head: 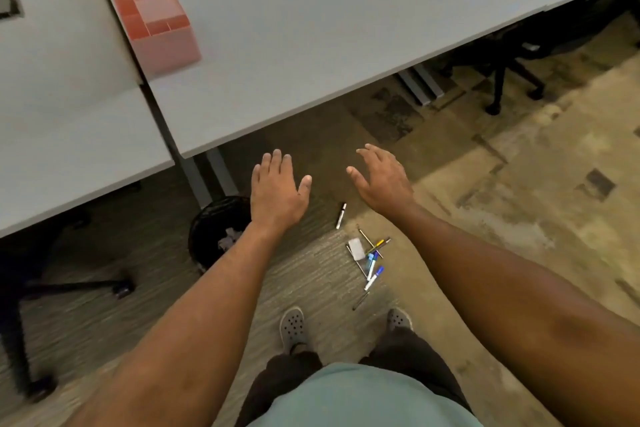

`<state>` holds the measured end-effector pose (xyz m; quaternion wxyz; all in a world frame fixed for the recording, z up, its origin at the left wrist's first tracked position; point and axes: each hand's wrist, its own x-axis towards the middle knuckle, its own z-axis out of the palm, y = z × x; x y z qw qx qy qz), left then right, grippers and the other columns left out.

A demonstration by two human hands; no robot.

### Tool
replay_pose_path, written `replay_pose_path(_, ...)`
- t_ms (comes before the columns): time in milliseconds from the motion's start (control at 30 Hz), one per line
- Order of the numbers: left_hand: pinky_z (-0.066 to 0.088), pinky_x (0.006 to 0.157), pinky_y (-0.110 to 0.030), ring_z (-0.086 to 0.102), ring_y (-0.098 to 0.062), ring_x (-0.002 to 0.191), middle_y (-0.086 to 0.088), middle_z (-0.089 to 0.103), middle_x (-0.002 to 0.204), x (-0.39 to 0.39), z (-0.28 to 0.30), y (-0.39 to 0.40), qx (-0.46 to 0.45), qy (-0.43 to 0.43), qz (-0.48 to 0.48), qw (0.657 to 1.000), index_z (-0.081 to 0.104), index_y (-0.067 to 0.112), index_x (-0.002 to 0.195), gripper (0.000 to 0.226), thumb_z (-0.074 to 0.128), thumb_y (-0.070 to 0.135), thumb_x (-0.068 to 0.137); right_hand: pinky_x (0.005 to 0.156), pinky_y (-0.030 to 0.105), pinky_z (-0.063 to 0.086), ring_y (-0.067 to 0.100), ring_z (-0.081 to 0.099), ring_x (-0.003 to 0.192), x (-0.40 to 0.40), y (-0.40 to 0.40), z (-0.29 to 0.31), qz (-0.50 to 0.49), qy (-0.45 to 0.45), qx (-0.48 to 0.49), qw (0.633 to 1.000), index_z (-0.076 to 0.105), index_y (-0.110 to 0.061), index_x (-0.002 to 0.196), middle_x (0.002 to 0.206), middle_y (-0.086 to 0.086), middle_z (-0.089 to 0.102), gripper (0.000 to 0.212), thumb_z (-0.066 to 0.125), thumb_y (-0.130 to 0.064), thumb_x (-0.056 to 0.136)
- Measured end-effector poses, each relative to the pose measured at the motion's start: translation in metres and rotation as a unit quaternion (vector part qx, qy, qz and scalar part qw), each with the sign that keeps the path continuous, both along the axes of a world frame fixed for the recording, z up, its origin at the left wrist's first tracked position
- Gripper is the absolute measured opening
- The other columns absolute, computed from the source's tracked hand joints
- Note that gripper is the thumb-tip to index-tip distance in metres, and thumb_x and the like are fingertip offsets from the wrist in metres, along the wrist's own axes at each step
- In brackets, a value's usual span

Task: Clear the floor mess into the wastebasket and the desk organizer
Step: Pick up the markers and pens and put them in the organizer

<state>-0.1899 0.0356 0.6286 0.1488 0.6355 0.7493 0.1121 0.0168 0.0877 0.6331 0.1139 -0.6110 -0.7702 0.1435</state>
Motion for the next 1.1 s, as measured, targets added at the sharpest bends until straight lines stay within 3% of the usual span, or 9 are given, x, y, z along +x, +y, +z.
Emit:
replay_pose_path(333, 0.015, 0.122, -0.044, 0.021, -0.029, 0.147, -0.013, 0.030, 0.157, 0.097, -0.097, -0.011, -0.094, -0.031, -0.010, 0.995, 0.038, 0.009, 0.144, 0.058, 0.048, 0.038, 0.095, 0.106, 0.040, 0.036, 0.028, 0.047, 0.126, 0.103, -0.005, -0.091, -0.049, 0.038, -0.078, 0.995, 0.050, -0.011, 0.133, 0.135, 0.010, 0.055, 0.048, 0.051, -0.040, 0.095)
replay_pose_path(667, 0.030, 0.114, -0.038, 0.045, -0.031, 0.131, -0.017, 0.051, 0.142, 0.213, -0.277, -0.018, -0.229, -0.111, 0.050, 0.966, 0.051, 0.001, 0.135, 0.047, 0.054, 0.020, 0.092, 0.090, 0.035, 0.047, 0.030, 0.064, 0.103, 0.214, 0.004, -0.291, -0.116, 0.088, -0.245, 0.959, 0.067, -0.010, 0.107, 0.110, 0.011, 0.070, 0.021, 0.058, -0.016, 0.090)
replay_pose_path(733, 0.034, 0.111, -0.038, 0.047, -0.032, 0.128, -0.018, 0.053, 0.139, 0.231, -0.323, -0.018, -0.255, -0.125, 0.066, 0.957, 0.051, 0.002, 0.135, 0.047, 0.055, 0.021, 0.092, 0.083, 0.033, 0.049, 0.030, 0.066, 0.095, 0.230, 0.001, -0.339, -0.150, 0.081, -0.298, 0.939, 0.068, -0.011, 0.104, 0.103, 0.011, 0.073, 0.018, 0.058, -0.018, 0.090)
replay_pose_path(833, 0.040, 0.106, -0.039, 0.049, -0.032, 0.125, -0.016, 0.056, 0.134, 0.255, -0.395, -0.019, -0.295, -0.135, 0.088, 0.942, 0.053, 0.005, 0.134, 0.045, 0.055, 0.022, 0.092, 0.071, 0.022, 0.039, 0.029, 0.067, 0.090, 0.249, -0.008, -0.420, -0.205, 0.067, -0.374, 0.902, 0.068, -0.016, 0.093, 0.093, 0.010, 0.074, 0.012, 0.058, -0.021, 0.089)
replay_pose_path(933, 0.046, 0.098, -0.039, 0.055, -0.032, 0.116, -0.015, 0.062, 0.126, 0.276, -0.469, -0.019, -0.330, -0.134, 0.078, 0.931, 0.058, 0.008, 0.128, 0.039, 0.055, 0.021, 0.091, 0.073, 0.024, 0.041, 0.027, 0.067, 0.090, 0.264, -0.022, -0.502, -0.264, 0.053, -0.433, 0.860, 0.067, -0.018, 0.085, 0.090, 0.008, 0.074, 0.015, 0.058, -0.029, 0.088)
replay_pose_path(967, 0.047, 0.095, -0.039, 0.058, -0.032, 0.113, -0.014, 0.064, 0.122, 0.283, -0.493, -0.018, -0.336, -0.136, 0.072, 0.929, 0.060, 0.008, 0.126, 0.037, 0.056, 0.020, 0.091, 0.076, 0.025, 0.044, 0.027, 0.067, 0.089, 0.268, -0.028, -0.528, -0.294, 0.070, -0.455, 0.838, 0.066, -0.018, 0.081, 0.088, 0.008, 0.073, 0.016, 0.059, -0.030, 0.087)
replay_pose_path(1033, 0.049, 0.090, -0.039, 0.061, -0.032, 0.107, -0.014, 0.067, 0.116, 0.298, -0.540, -0.017, -0.344, -0.139, 0.060, 0.927, 0.063, 0.011, 0.120, 0.032, 0.057, 0.018, 0.090, 0.085, 0.041, 0.054, 0.031, 0.068, 0.086, 0.273, -0.041, -0.578, -0.362, 0.132, -0.488, 0.783, 0.062, -0.017, 0.068, 0.081, 0.010, 0.072, 0.019, 0.062, -0.027, 0.084)
replay_pose_path(1100, 0.051, 0.087, -0.040, 0.063, -0.033, 0.103, -0.014, 0.069, 0.111, 0.313, -0.584, -0.013, -0.343, -0.137, 0.041, 0.928, 0.066, 0.012, 0.116, 0.029, 0.057, 0.016, 0.089, 0.087, 0.050, 0.055, 0.035, 0.067, 0.088, 0.279, -0.052, -0.625, -0.384, 0.154, -0.506, 0.757, 0.057, -0.019, 0.064, 0.083, 0.013, 0.069, 0.022, 0.061, -0.023, 0.085)
